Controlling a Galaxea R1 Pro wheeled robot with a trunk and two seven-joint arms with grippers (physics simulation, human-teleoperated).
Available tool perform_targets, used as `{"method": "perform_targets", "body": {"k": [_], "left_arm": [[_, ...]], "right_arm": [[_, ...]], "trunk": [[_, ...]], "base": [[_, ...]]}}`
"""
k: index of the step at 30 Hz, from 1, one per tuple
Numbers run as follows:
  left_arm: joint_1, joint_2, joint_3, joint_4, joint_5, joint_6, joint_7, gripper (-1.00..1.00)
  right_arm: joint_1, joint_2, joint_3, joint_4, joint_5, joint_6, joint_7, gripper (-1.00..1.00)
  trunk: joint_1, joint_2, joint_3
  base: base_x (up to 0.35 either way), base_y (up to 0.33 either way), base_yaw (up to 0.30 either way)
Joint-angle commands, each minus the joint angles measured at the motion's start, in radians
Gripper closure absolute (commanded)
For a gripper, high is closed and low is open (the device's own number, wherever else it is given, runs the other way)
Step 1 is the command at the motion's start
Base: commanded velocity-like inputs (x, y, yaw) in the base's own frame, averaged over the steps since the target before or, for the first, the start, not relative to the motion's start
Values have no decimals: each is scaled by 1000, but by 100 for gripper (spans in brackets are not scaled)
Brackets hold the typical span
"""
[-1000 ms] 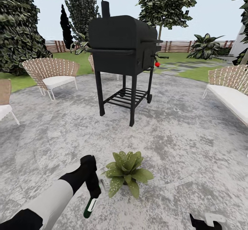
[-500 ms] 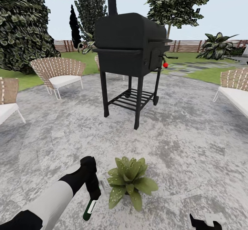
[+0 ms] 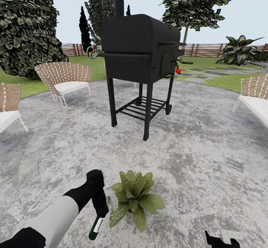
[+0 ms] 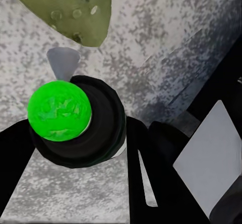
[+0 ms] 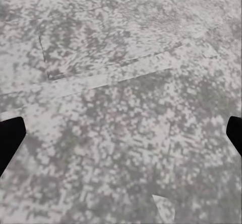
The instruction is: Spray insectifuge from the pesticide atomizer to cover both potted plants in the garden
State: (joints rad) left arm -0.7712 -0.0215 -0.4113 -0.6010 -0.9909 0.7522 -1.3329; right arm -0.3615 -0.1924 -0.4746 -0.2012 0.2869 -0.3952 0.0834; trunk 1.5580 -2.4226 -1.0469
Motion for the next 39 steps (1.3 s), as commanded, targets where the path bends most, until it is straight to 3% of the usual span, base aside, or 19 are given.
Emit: {"method": "perform_targets", "body": {"k": [1,9,16,26,39], "left_arm": [[-1,0,-1,0,-6,10,-8,100],[-3,-1,0,-3,-6,12,-8,100],[-2,-1,-1,-3,-6,12,-8,100],[-2,0,0,-2,-6,12,-8,100],[-2,-1,0,-3,-6,12,-7,100]], "right_arm": [[0,0,-9,0,5,-4,7,-100],[0,0,-9,0,5,-4,7,-100],[0,-2,-9,1,6,-3,7,-100],[0,-2,-10,0,5,-4,7,-100],[0,-1,-10,0,5,-4,7,-100]], "trunk": [[0,0,0],[0,0,6],[0,0,6],[0,0,6],[0,0,6]], "base": [[-2,-5,217],[22,-14,191],[167,-191,8],[-59,-168,12],[-15,-127,190]]}}
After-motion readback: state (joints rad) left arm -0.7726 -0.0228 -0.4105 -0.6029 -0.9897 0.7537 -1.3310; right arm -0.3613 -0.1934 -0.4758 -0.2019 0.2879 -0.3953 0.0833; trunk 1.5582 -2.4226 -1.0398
